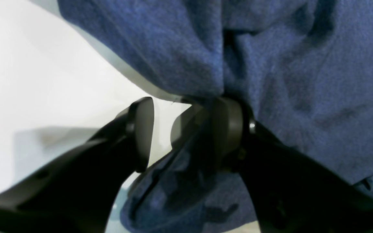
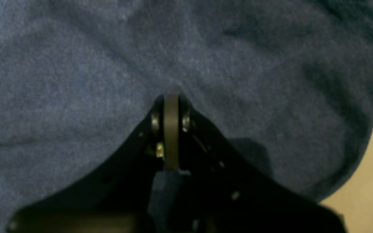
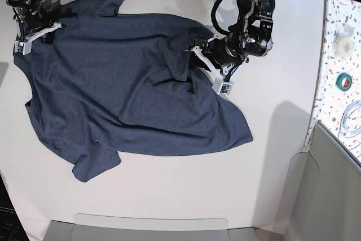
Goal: Layout the t-shirt on the table in an organized manner, then fold the t-shirt properly
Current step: 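Release the side edge and move the left gripper to the shoulder, then grasp the shoulder fabric with the left gripper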
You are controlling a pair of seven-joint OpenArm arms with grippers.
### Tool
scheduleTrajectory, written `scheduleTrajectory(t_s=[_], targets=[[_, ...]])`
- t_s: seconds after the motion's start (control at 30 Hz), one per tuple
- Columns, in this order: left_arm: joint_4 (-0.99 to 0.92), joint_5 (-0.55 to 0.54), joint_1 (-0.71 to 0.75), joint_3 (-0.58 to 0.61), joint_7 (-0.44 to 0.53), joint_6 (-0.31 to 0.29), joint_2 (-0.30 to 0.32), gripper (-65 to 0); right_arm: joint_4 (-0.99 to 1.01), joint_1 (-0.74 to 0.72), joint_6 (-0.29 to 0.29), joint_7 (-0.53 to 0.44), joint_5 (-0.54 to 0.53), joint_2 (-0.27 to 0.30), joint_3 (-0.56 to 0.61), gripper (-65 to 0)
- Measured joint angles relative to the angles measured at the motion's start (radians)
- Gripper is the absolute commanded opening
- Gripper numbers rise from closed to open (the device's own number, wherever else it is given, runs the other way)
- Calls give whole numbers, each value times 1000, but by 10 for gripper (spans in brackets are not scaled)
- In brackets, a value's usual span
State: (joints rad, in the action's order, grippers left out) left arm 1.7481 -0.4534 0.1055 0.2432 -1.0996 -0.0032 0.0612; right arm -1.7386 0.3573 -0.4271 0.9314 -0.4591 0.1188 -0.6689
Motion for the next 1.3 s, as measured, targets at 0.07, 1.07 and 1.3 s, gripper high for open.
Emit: scheduleTrajectory(t_s=[0.07,1.07,1.3], targets=[[-2,-2,0,-2,1,2,0,-545,1,0,0,0,0,0,0,-650],[222,11,282,-278,-25,8,192,-416,6,-3,-6,11,-4,27,2,-650],[309,-41,394,-270,-26,6,168,-379,6,-3,-6,11,-4,27,2,-650]])
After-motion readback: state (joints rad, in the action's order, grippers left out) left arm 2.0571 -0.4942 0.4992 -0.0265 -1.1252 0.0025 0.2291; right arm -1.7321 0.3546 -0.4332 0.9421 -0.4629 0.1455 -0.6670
